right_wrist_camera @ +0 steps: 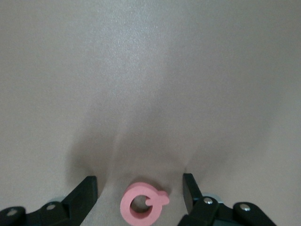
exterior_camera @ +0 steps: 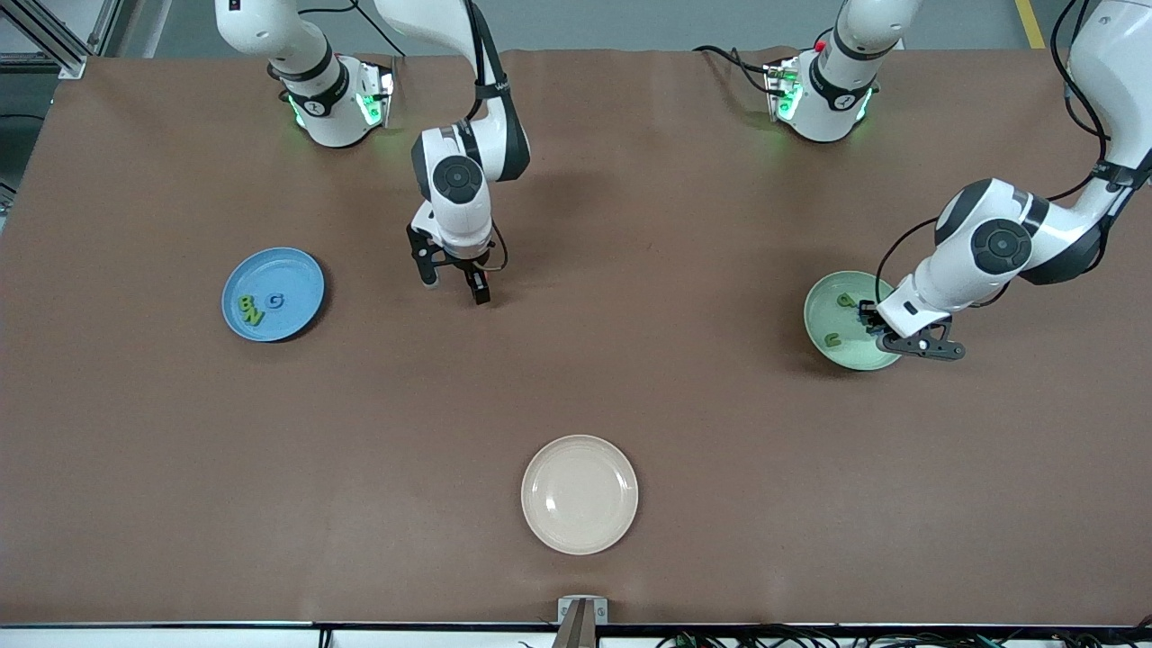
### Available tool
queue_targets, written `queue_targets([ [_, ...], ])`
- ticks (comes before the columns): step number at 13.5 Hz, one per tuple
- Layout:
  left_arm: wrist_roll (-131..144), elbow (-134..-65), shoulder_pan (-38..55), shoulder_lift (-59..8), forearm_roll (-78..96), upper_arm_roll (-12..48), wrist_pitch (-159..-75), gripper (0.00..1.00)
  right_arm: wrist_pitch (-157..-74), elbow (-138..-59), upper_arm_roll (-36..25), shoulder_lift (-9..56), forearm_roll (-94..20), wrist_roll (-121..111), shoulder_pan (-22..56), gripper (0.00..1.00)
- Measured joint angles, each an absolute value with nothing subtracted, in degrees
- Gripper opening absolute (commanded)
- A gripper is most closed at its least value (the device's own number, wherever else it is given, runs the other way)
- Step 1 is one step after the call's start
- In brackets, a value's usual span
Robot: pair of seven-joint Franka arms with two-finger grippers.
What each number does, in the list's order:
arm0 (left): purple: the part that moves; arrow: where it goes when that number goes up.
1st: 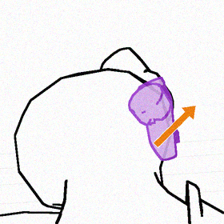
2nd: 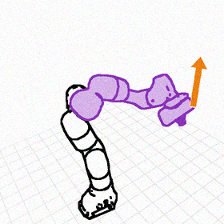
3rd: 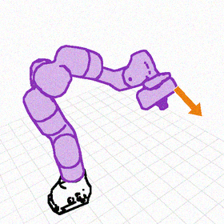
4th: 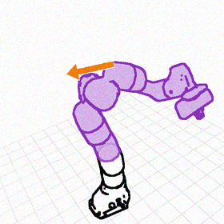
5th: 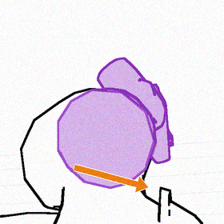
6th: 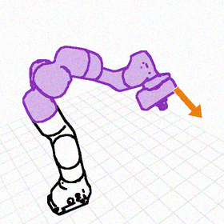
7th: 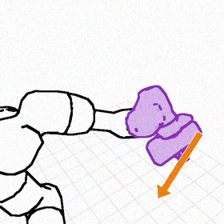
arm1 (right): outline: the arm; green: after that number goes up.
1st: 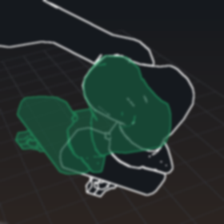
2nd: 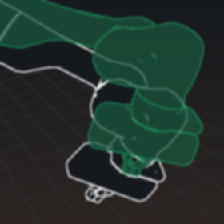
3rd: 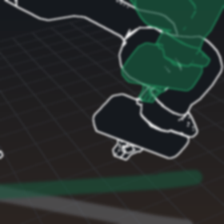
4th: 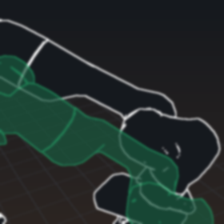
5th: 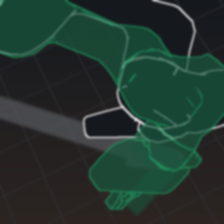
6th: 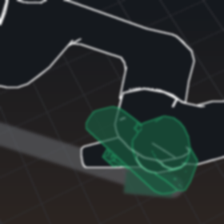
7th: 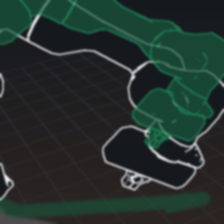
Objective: Sort uppercase to blue plate, lowercase to green plate
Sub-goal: 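Place the x on the green plate while the right gripper places Q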
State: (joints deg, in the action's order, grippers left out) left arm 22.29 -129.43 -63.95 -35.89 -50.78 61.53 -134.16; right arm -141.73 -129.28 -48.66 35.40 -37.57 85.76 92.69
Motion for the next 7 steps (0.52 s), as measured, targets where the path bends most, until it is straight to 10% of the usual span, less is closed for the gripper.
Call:
queue_targets([
  [1, 22.3, -129.1, -63.9, -36.9, -51.6, 61.3, -134.2, 0.27, -140.7, -128.5, -48.6, 35.4, -37.7, 85.8, 92.2, 0.80],
  [3, 22.3, -128.7, -63.9, -38.2, -52.1, 61.2, -134.2, 0.98, -140.0, -127.8, -48.5, 35.4, -37.9, 85.8, 91.8, 0.77],
  [7, 22.3, -128.4, -63.8, -38.4, -52.2, 61.2, -134.1, 0.99, -140.0, -127.5, -48.4, 35.4, -38.0, 85.8, 91.7, 0.69],
])
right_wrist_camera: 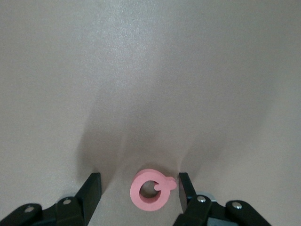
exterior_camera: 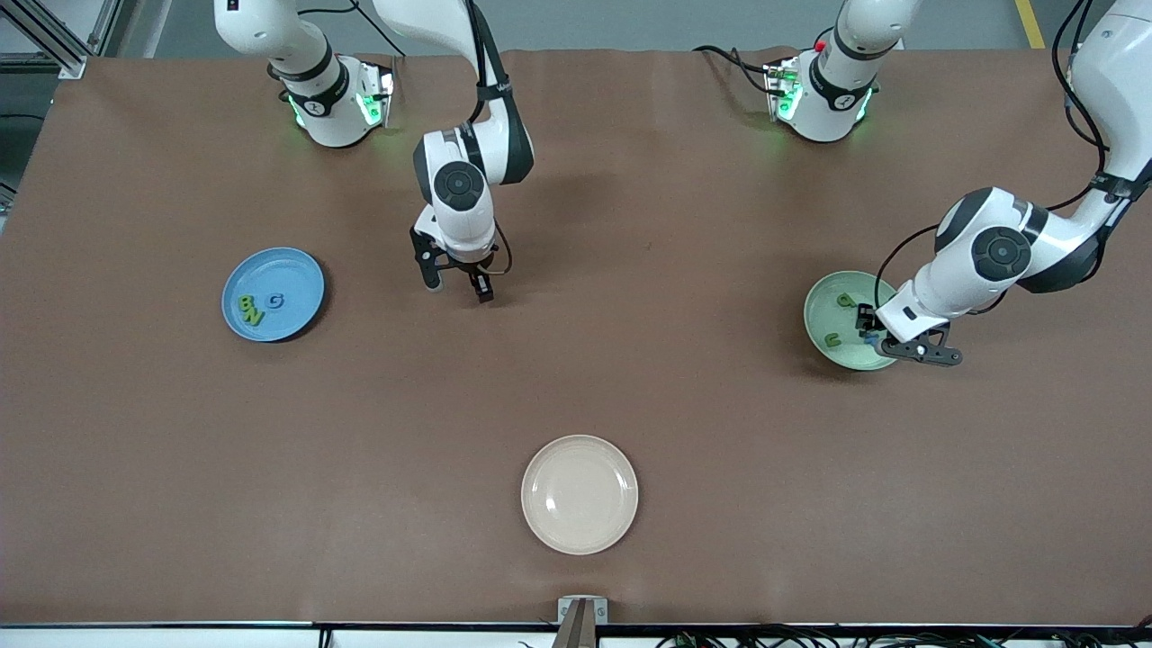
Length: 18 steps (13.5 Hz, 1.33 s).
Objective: Sort uppercase to blue plate, lowercase to green plate
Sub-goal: 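Place the x on the green plate while the right gripper places Q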
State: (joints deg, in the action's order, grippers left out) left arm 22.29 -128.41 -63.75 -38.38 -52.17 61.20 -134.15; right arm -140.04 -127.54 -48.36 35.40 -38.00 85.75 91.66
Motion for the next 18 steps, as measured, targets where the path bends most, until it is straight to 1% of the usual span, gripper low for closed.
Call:
queue_targets([
  [1, 22.3, -128.4, -63.8, -38.4, -52.2, 61.2, -134.1, 0.99, -140.0, -127.4, -48.4, 35.4, -38.0, 85.8, 91.6, 0.66],
  [2, 22.3, -128.3, -63.8, -38.4, -52.2, 61.2, -134.1, 0.99, -140.0, -127.4, -48.3, 35.4, -38.0, 85.8, 91.6, 0.60],
  [4, 22.3, -128.1, -63.8, -38.4, -52.2, 61.2, -134.1, 0.99, -140.1, -127.2, -48.3, 35.4, -38.0, 85.7, 91.5, 0.38],
  [6, 22.3, -127.5, -63.8, -38.4, -52.2, 61.2, -134.1, 0.99, -140.1, -126.8, -48.5, 35.3, -38.0, 85.6, 91.4, 0.11],
  [7, 22.3, -127.3, -63.8, -38.4, -52.2, 61.2, -134.1, 0.99, -139.9, -126.8, -48.4, 35.3, -38.0, 84.9, 91.4, 0.02],
  [8, 22.3, -127.2, -63.7, -38.4, -52.2, 61.2, -134.1, 0.99, -139.6, -126.8, -48.5, 35.3, -38.0, 84.0, 91.4, 0.00],
  [10, 22.3, -126.7, -63.6, -38.4, -52.2, 61.2, -134.1, 0.99, -136.7, -126.5, -48.8, 35.0, -38.0, 81.1, 91.4, 0.00],
  [11, 22.3, -126.5, -63.5, -38.4, -52.2, 61.2, -134.1, 0.99, -133.8, -126.4, -49.7, 34.7, -38.0, 79.2, 91.4, 0.01],
  [12, 22.3, -126.2, -63.5, -38.4, -52.2, 61.2, -133.8, 0.99, -129.8, -126.2, -52.0, 34.4, -37.7, 75.6, 91.5, 0.01],
  [13, 22.3, -125.8, -63.2, -38.4, -51.9, 61.2, -133.2, 0.99, -124.4, -125.7, -55.6, 34.1, -37.1, 70.2, 91.7, 0.01],
  [15, 21.0, -124.6, -61.3, -38.2, -47.7, 61.3, -132.2, 0.99, -114.4, -125.1, -65.7, 33.5, -34.6, 58.1, 92.5, 0.01],
  [17, 13.0, -123.1, -59.9, -36.4, -38.9, 61.1, -131.7, 0.99, -108.0, -125.1, -76.2, 32.9, -32.4, 45.7, 93.8, 0.01],
  [18, 8.9, -122.6, -59.3, -34.5, -34.1, 60.6, -131.5, 0.99, -106.2, -125.2, -80.3, 32.6, -31.6, 40.2, 93.9, 0.01],
])
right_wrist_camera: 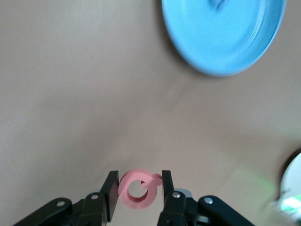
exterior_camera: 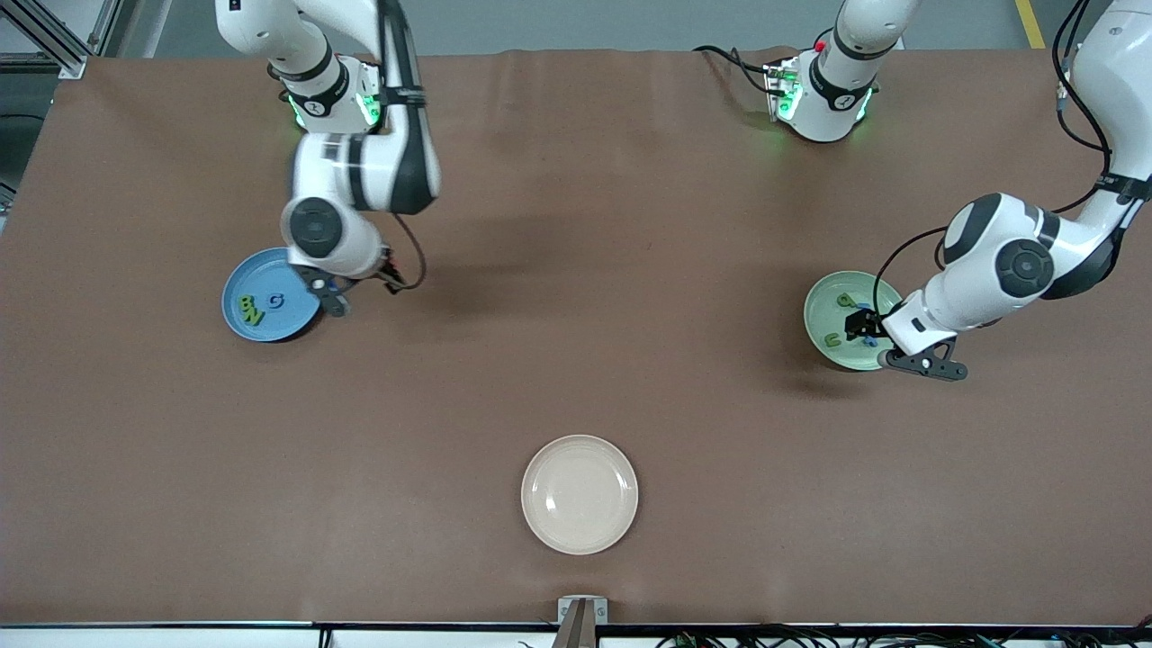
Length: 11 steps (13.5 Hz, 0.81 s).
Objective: Sort uppercase to blue plate, lowercase to green plate
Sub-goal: 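Place the x on the green plate while the right gripper places Q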
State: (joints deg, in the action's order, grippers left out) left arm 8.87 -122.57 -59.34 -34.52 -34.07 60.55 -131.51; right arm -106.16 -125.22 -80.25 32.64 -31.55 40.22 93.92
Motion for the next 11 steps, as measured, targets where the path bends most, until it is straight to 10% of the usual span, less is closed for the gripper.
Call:
queue_targets([
  [7, -3.3, -122.3, -48.9, -15.5, -6.7, 52.0, -129.0, 0.99, -108.8, -128.6, -85.4, 32.6, -28.6, 10.8, 78.8, 0.04],
  [8, -3.3, -122.3, -48.9, -13.0, -4.9, 51.9, -128.1, 0.99, -110.8, -129.4, -83.7, 32.6, -28.6, 8.6, 75.4, 0.25],
  [10, -3.3, -122.2, -49.0, -8.3, -2.8, 51.5, -127.4, 0.99, -113.1, -130.6, -79.9, 32.6, -28.6, 7.7, 70.8, 1.00],
  [11, -3.3, -122.0, -49.0, -6.2, -2.3, 51.3, -127.0, 0.99, -113.3, -130.8, -79.0, 32.6, -28.6, 7.7, 70.0, 1.00],
])
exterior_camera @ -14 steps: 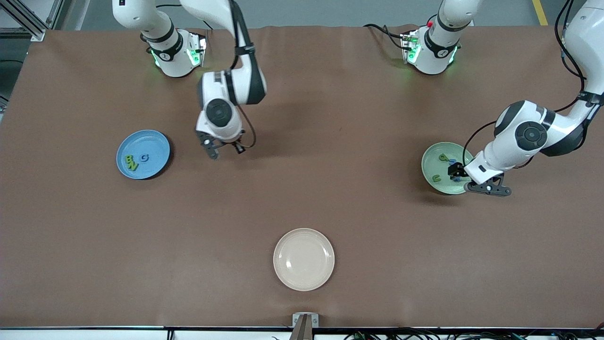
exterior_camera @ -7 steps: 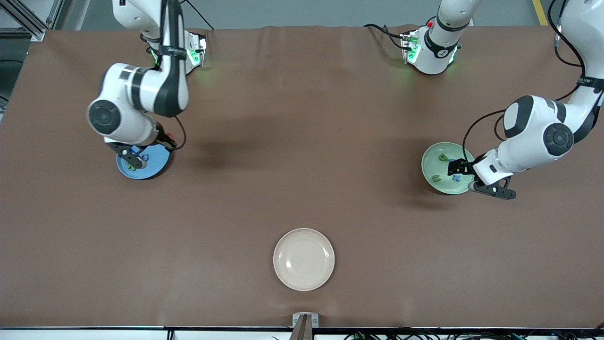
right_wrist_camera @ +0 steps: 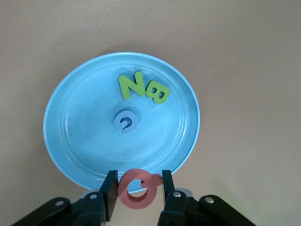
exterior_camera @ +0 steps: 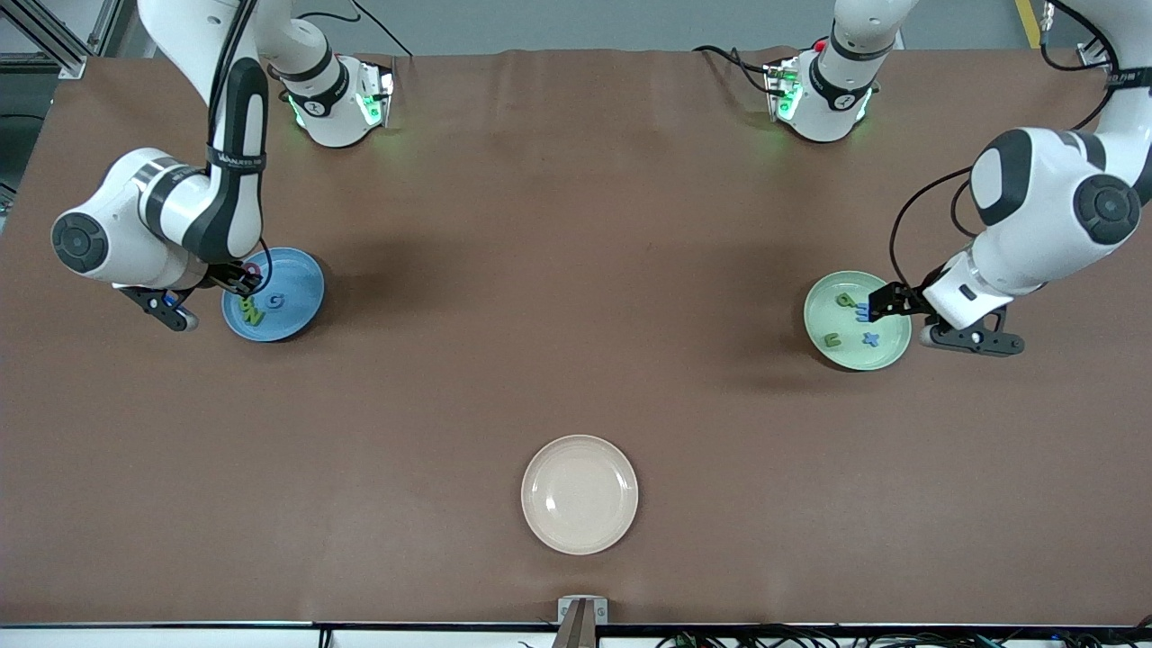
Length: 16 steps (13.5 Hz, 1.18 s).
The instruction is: Sort uppercase to blue plate, lowercase to green plate
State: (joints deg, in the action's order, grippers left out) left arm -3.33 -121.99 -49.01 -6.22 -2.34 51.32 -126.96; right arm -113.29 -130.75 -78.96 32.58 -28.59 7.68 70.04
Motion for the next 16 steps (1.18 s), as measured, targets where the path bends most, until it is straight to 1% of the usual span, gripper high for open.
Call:
queue_targets([
  [2, -3.3, -119.2, -49.1, -2.2, -1.6, 51.0, -122.9, 0.99, -113.3, -130.7, -78.6, 32.6, -28.6, 7.7, 70.0, 1.00],
  [4, -3.3, -112.0, -49.1, 0.4, -0.4, 50.4, -114.0, 0.99, -113.2, -130.7, -78.4, 32.6, -28.6, 7.7, 70.1, 1.00],
  [6, -3.3, -104.7, -49.1, 1.3, 1.5, 49.8, -106.4, 0.99, -111.6, -130.1, -78.4, 32.5, -28.6, 7.5, 70.2, 1.00],
  [8, -3.3, -100.2, -49.1, 1.4, 2.3, 49.3, -101.8, 0.99, -107.6, -127.6, -79.1, 32.5, -28.6, 7.1, 70.3, 1.00],
  [11, -3.3, -96.2, -49.1, 1.3, 2.4, 49.1, -98.4, 0.99, -98.4, -119.6, -81.3, 32.5, -28.0, 6.1, 70.2, 1.00],
  [14, -3.4, -94.7, -49.1, 1.2, 2.4, 49.1, -98.2, 0.99, -88.7, -108.5, -82.1, 32.5, -25.8, 6.0, 68.9, 1.00],
  [16, -3.4, -94.5, -49.1, 1.1, 2.4, 49.1, -98.1, 0.99, -84.6, -100.6, -82.1, 32.4, -25.1, 3.4, 66.7, 1.00],
])
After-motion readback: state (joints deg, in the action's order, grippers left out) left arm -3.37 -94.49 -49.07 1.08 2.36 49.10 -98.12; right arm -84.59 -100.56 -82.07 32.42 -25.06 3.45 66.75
